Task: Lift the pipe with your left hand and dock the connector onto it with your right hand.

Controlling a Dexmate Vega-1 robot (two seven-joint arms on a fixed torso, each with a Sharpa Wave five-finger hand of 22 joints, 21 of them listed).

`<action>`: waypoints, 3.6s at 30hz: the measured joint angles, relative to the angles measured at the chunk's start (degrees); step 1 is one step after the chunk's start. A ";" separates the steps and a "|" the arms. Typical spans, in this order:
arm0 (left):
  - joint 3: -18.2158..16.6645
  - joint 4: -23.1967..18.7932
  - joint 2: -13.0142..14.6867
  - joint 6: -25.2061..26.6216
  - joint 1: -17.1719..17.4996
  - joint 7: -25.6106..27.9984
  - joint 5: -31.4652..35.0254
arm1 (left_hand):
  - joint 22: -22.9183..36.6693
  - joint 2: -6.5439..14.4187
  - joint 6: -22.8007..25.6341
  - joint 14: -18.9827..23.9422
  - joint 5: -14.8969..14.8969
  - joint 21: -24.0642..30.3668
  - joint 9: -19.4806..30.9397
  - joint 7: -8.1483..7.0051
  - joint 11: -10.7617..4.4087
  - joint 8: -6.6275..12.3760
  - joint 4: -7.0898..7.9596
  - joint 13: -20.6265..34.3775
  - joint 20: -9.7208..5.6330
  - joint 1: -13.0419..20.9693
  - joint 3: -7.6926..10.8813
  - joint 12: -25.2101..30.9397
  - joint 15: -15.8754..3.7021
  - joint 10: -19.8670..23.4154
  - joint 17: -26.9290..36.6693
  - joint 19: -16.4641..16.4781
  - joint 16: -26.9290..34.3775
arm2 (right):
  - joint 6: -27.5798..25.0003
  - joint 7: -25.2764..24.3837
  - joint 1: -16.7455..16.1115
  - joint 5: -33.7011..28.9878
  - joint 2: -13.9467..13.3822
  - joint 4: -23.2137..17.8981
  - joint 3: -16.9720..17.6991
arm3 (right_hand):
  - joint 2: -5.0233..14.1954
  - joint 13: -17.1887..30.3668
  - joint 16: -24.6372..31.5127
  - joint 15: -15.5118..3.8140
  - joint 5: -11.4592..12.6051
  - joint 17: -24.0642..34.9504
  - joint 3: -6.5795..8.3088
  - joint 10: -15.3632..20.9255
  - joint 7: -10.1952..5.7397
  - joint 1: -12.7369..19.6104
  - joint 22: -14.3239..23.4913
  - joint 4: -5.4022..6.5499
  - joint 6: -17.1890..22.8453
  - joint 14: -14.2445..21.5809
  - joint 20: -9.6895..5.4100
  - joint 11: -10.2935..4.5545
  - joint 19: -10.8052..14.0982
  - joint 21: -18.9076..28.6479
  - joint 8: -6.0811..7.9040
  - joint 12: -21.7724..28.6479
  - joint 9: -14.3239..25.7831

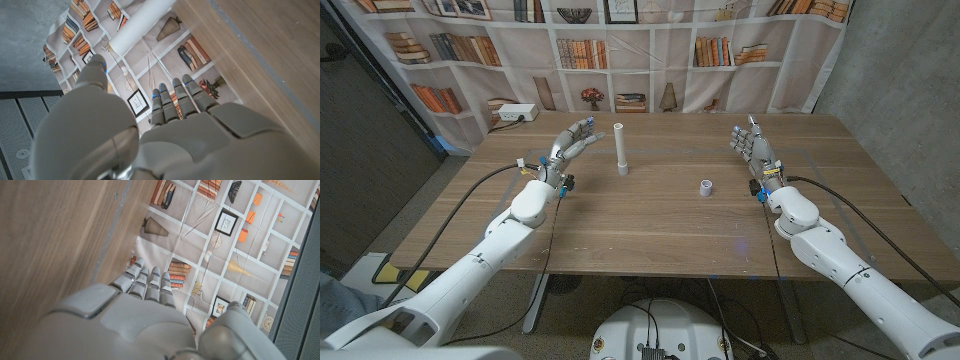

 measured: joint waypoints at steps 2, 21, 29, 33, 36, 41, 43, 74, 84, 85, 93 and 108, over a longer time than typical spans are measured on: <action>0.26 0.41 -0.19 -0.60 -0.29 1.02 1.74 | 0.00 0.01 0.10 0.12 0.00 0.21 0.00 -0.10 -0.34 0.22 0.00 0.00 -0.11 0.01 0.00 0.00 -0.12 0.35 0.00 0.50 0.00 | 0.00 -0.26 -0.42 -0.27 -0.28 -0.71 0.13 | 0.23 0.00 0.00 0.00 0.00 0.00 0.00 0.30 0.16 0.23 0.00 0.00 0.15 0.00 0.21 0.30 0.21 0.00 0.00 0.00 0.00; 4.74 1.70 -0.54 3.28 -3.48 3.42 11.50 | 0.28 1.84 6.16 4.16 -0.90 0.42 0.22 -1.43 -1.28 1.10 0.01 0.26 -0.18 1.85 0.00 0.22 -0.20 4.79 0.28 2.72 -0.01 | -0.73 -2.01 -2.36 -2.53 -1.34 -4.25 0.66 | 0.38 -0.01 0.00 -0.10 0.00 0.00 0.00 0.91 -0.11 0.98 -0.01 -0.47 0.72 0.53 -0.09 0.30 0.51 0.00 0.00 0.22 0.00; 6.61 1.40 -0.43 5.60 -4.37 4.91 14.64 | 0.28 2.64 9.83 7.18 -1.33 0.86 0.26 -1.82 -2.36 2.11 0.01 0.26 -0.32 3.58 0.50 0.65 -0.42 8.58 0.28 4.82 0.49 | -1.34 -2.31 -2.89 -2.60 -1.55 -4.89 0.89 | 0.15 -0.01 0.00 -0.14 0.00 -0.01 0.00 0.91 -0.01 1.21 -0.01 -0.47 1.06 0.95 -0.09 0.30 0.51 -0.01 0.00 0.22 -0.01; 7.32 1.33 -0.43 6.70 -4.63 5.91 16.10 | 0.52 2.59 10.84 8.34 -1.55 1.30 0.26 -2.03 -2.61 2.24 -0.24 0.26 -0.31 4.54 0.74 0.64 -0.29 9.57 0.28 5.62 0.49 | -1.71 -2.42 -3.10 -2.60 -1.61 -5.12 0.99 | 0.38 0.29 0.00 -0.22 0.00 -0.01 0.24 1.22 -0.10 1.43 -0.01 -0.71 1.34 1.03 -0.09 -0.01 0.51 -0.01 0.00 0.22 -0.01; 7.64 1.25 -0.44 7.51 -4.73 6.82 17.13 | 0.53 2.99 11.57 9.01 -1.76 1.30 0.26 -2.13 -2.92 2.33 -0.23 0.26 -0.31 4.93 0.73 0.64 -0.40 10.08 0.28 5.62 0.49 | -1.90 -2.43 -3.18 -2.58 -1.67 -5.25 1.02 | 0.38 0.29 0.00 -0.22 0.00 -0.01 0.08 1.22 -0.10 1.43 -0.01 -0.87 1.34 1.03 0.11 -0.01 0.71 -0.01 0.00 0.22 -0.01; 8.00 1.23 -0.51 8.40 -4.80 7.96 18.12 | 0.53 3.04 11.97 9.01 -1.76 1.30 0.26 -2.14 -2.81 2.33 -0.14 0.25 -0.32 4.98 0.83 0.64 -0.40 10.38 0.27 6.04 0.49 | -2.29 -2.43 -3.21 -2.50 -1.74 -5.35 1.03 | 0.60 0.29 0.00 -0.04 0.00 -0.01 0.08 1.53 -0.10 1.66 -0.01 -0.87 1.34 1.47 -0.02 0.30 1.23 0.28 0.00 0.22 -0.01; 8.19 1.29 -0.60 8.67 -4.85 8.39 18.47 | 0.53 3.43 12.20 9.57 -1.76 1.30 0.26 -2.13 -2.87 2.33 0.01 0.25 -0.34 5.38 0.97 0.64 -0.32 10.90 0.27 6.05 0.49 | -2.52 -2.43 -3.21 -2.49 -1.78 -5.41 1.03 | 0.60 0.29 0.00 -0.14 0.00 -0.01 0.08 1.53 -0.10 1.66 -0.01 -0.87 1.34 1.57 0.00 0.30 1.22 0.38 0.00 0.22 -0.01; 11.01 4.44 -2.05 11.01 -6.83 10.77 20.90 | 0.74 5.53 20.46 15.87 -3.94 2.59 0.10 -2.05 -3.20 3.63 0.49 0.24 -0.42 7.48 1.91 0.87 -0.92 17.94 0.26 9.62 0.86 | -4.05 -2.74 -3.92 -2.35 -2.54 -6.71 1.01 | 1.13 0.28 0.20 0.01 -0.23 -0.01 0.24 2.25 -0.10 2.64 -0.01 -1.34 1.94 2.05 -0.31 0.20 1.53 0.37 0.00 0.66 0.28; 12.22 5.17 -2.28 11.68 -7.75 10.77 21.70 | 0.80 6.58 21.50 16.38 -3.94 2.59 0.10 -2.23 -3.12 3.62 0.41 0.24 -0.51 8.53 2.32 0.84 -1.01 18.74 0.26 10.33 0.86 | -4.19 -2.68 -3.97 -2.25 -2.55 -6.72 0.97 | 1.13 0.28 0.19 -0.32 -0.23 -0.01 0.24 2.86 -0.33 2.64 -0.01 -1.34 2.16 2.37 0.10 0.20 1.95 0.37 0.00 0.66 0.27; 12.33 5.23 -2.30 11.74 -7.82 10.66 21.75 | 0.80 6.70 21.69 16.72 -3.94 2.59 0.10 -2.05 -3.13 3.63 0.52 0.24 -0.52 8.63 2.50 0.62 -0.95 18.90 0.26 10.33 0.86 | -4.20 -2.68 -3.99 -2.24 -2.55 -6.73 0.97 | 1.13 0.28 0.19 -0.31 -0.23 -0.01 0.24 2.86 -0.33 2.64 -0.01 -1.34 2.16 2.38 0.10 0.20 1.95 0.37 0.00 0.66 0.27; 13.10 5.56 -2.57 12.25 -8.41 10.02 21.99 | 1.06 13.20 25.30 19.32 -3.98 3.47 0.10 -0.29 0.30 3.28 3.83 0.24 -0.44 6.60 4.16 0.14 -1.24 21.82 0.80 11.29 0.86 | -4.28 -2.68 -4.22 -2.18 -2.68 -6.93 0.97 | 1.13 0.28 0.19 -0.02 -0.68 -0.01 -0.01 2.86 -0.33 2.64 -0.01 -1.58 2.15 2.67 0.10 0.20 1.95 0.37 0.00 0.66 0.27; 13.13 3.57 -3.38 15.66 -7.63 12.11 22.25 | 0.56 12.51 34.14 32.69 -3.80 6.62 0.17 -0.02 0.91 2.75 2.46 0.53 -1.07 8.03 9.29 0.15 -4.43 32.73 -0.16 18.83 1.19 | -4.29 -2.57 -4.27 -2.10 -2.79 -6.96 1.02 | 1.13 0.28 0.19 -0.02 -0.67 -0.01 0.00 3.07 -0.52 2.64 -0.01 -1.58 2.35 2.67 0.10 0.41 1.94 0.37 0.00 0.66 0.26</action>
